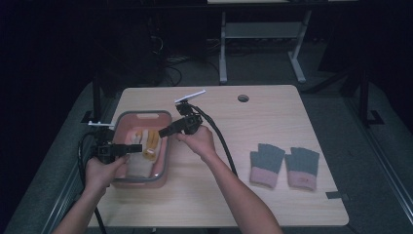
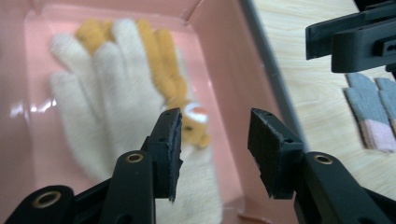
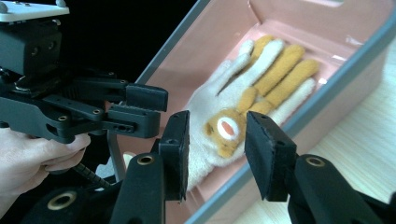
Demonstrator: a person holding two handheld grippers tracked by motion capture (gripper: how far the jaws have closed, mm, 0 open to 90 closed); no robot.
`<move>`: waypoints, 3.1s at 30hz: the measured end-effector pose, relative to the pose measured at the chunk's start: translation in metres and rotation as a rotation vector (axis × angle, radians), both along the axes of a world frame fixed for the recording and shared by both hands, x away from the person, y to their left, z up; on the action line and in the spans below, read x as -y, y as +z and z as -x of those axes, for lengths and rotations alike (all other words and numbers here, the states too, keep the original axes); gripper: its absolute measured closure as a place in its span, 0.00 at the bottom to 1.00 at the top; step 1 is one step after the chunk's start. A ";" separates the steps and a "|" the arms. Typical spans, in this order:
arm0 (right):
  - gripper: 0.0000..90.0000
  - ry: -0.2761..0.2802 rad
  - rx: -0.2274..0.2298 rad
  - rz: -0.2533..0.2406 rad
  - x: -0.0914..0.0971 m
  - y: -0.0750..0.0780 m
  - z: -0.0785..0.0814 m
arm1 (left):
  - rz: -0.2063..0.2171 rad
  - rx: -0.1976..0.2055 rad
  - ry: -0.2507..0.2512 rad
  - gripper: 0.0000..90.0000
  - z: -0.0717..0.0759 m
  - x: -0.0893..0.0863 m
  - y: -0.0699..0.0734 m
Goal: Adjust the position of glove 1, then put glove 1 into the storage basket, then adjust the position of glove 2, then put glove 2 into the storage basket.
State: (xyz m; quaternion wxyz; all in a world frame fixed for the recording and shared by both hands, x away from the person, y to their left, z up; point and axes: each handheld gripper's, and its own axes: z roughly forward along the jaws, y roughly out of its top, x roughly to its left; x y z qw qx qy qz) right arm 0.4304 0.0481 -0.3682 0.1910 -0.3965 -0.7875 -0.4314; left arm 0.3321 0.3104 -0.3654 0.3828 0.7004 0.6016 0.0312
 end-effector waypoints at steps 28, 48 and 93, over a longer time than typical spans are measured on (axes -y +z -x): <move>0.52 -0.108 0.039 -0.028 0.076 0.020 0.001 | 0.110 0.085 -0.062 0.38 -0.009 0.038 0.020; 0.49 -0.204 0.045 -0.014 0.142 0.022 0.017 | 0.110 0.111 -0.155 0.34 -0.012 0.078 0.025; 0.41 -0.387 0.058 0.098 0.241 0.005 0.047 | 0.121 0.126 -0.351 0.29 -0.014 0.173 0.015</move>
